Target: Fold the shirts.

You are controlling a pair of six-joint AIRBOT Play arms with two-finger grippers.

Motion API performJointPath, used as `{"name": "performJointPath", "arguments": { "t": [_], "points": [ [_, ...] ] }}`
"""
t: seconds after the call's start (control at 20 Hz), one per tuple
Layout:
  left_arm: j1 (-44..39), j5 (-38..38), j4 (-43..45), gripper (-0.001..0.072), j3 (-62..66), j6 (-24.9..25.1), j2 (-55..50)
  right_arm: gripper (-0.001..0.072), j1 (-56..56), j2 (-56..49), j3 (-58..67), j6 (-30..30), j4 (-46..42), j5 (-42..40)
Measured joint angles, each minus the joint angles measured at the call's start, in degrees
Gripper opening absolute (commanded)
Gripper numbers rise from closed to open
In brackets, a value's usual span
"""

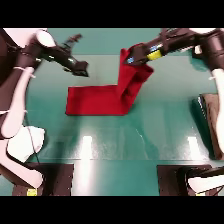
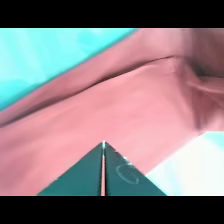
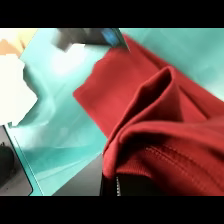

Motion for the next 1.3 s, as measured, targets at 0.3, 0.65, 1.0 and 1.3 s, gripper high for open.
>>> {"name": "performJointPath", "arguments": {
  "t": [0.3,0.65,1.0,1.3],
  "points": [
    [9.99,-4.02,1.64,0.0022,0.07,0.28,10.49,0.0569,15.52,-15.04,6.56,-9.75,6.64,-13.68],
    [14.03,-6.34,2.6,0.0022,0.13,0.42,14.73,0.0562,19.58,-13.31,0.24,-14.1,8.0,-29.14],
    [14.43,-10.8,-1.53,0.053,-10.8,-0.85,16.35,0.0553,2.82,1.03,-17.59,-8.39,0.2,-20.09],
    [8.48,-1.25,-2.58,0.053,-37.97,-1.18,24.0,0.0552,-6.34,11.47,-34.16,-7.1,-0.9,-19.91]
  ]
}}
